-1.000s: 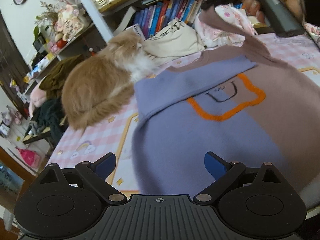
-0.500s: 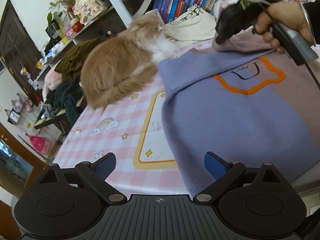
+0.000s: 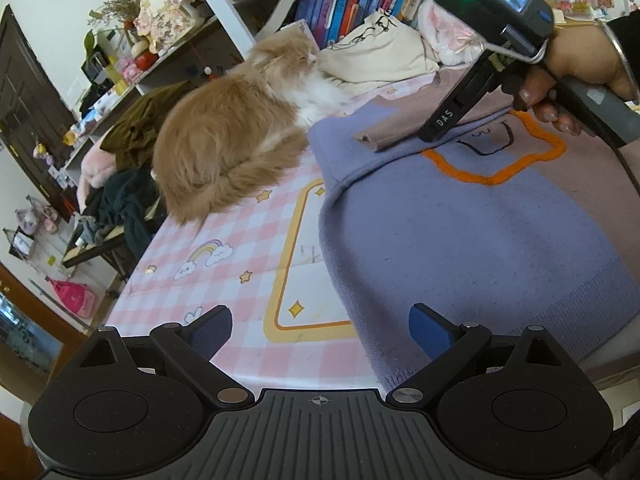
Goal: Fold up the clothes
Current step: 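Fold the mauve sleeve across the sweater front and open the right gripper, then grasp the lavender hem with the left gripper while the right gripper grasps the mauve hem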
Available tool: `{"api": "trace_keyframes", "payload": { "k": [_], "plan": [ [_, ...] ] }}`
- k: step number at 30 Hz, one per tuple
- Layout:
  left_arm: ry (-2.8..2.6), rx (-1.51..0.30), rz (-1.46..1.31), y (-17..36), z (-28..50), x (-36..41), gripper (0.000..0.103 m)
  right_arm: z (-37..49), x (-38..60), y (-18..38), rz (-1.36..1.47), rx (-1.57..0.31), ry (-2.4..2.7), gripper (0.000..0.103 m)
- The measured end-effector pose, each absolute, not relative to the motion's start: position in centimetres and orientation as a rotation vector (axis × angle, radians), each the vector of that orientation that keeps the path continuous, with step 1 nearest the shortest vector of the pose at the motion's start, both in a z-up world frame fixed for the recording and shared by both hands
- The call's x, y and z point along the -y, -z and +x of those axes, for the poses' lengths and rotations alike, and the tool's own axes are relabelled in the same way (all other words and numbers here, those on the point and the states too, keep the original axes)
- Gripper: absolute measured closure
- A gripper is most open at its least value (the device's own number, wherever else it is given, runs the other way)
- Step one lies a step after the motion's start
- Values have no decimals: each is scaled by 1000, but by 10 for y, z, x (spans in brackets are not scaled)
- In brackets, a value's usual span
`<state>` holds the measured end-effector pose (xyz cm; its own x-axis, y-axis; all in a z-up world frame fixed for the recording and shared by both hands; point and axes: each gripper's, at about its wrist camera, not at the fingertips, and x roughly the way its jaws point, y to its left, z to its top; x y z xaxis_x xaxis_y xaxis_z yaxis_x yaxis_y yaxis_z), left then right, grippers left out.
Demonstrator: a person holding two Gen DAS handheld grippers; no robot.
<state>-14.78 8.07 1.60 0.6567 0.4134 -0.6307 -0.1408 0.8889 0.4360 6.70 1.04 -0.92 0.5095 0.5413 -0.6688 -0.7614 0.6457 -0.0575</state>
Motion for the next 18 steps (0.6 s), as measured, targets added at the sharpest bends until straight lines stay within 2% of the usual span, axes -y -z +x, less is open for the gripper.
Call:
{"api": "trace_keyframes", "payload": {
  "k": [9, 18],
  "plan": [
    [-287, -789, 287, -19, -147, -91, 6, 33, 13, 3, -340, -687, -833, 46],
    [-217, -824, 171, -10, -150, -102, 6, -9, 62, 1, -272, -777, -732, 45]
  ]
}}
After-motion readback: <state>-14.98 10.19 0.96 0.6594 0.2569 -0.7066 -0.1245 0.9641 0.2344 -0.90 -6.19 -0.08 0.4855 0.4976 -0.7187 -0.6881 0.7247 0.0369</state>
